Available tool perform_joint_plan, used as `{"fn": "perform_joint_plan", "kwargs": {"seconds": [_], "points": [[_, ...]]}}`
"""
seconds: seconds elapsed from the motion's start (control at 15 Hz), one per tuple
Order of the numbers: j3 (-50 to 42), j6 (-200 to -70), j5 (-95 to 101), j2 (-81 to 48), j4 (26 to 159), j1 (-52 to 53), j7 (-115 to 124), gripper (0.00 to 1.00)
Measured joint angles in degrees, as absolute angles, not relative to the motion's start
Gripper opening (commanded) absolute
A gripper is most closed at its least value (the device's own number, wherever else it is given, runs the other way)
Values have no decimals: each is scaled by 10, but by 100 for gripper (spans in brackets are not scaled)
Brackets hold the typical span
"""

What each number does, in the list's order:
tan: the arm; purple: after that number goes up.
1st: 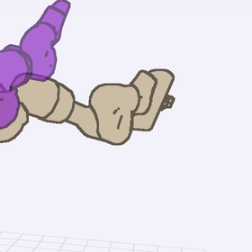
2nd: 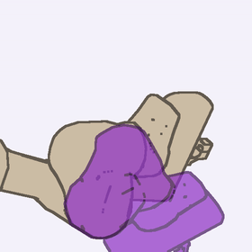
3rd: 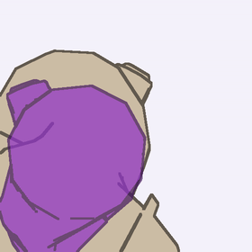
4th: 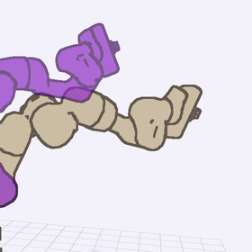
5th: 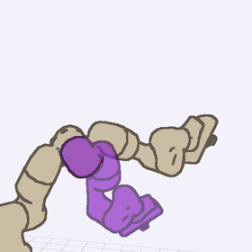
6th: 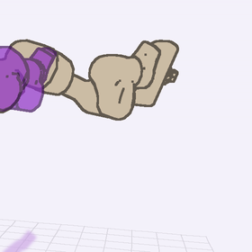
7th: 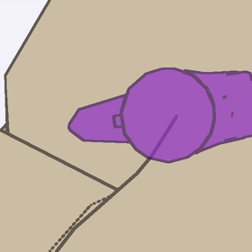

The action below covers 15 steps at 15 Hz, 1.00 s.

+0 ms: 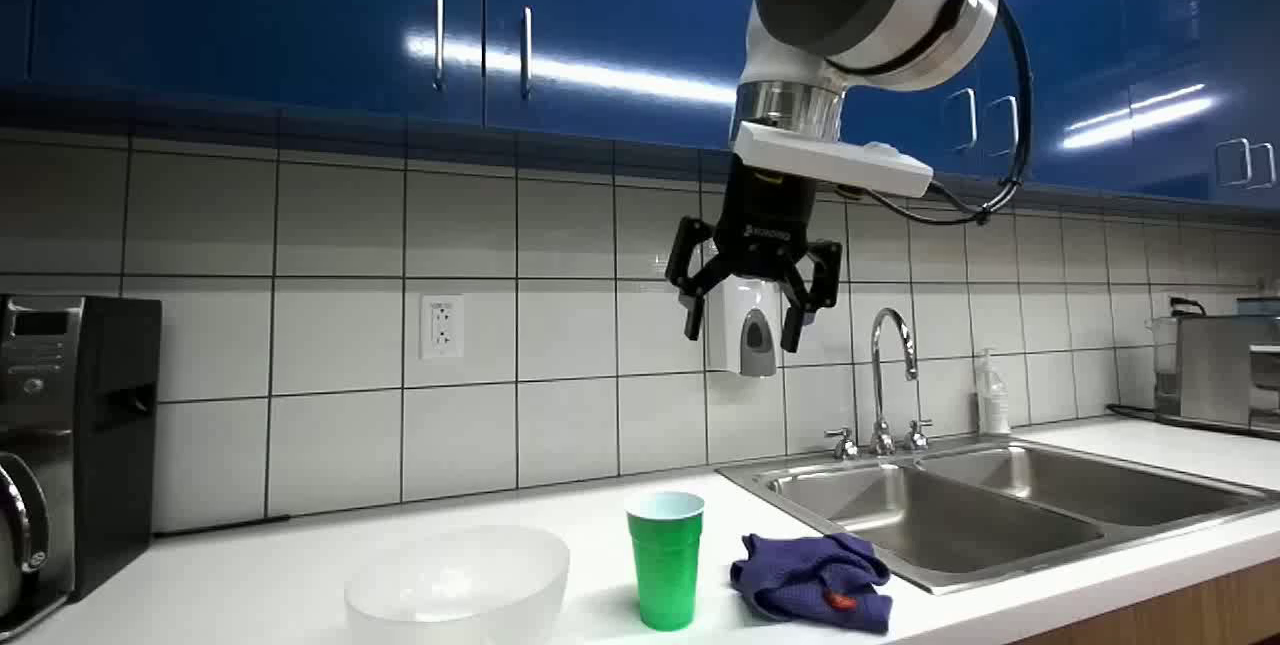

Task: Put the blue cloth in the bowl.

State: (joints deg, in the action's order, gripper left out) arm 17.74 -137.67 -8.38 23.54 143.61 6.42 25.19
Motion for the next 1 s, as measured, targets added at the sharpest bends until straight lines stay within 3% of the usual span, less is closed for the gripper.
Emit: {"fn": "perform_joint_plan", "kwargs": {"seconds": [1.0], "points": [[173, -1377, -76, 220, 1437, 64, 252, 100]]}}
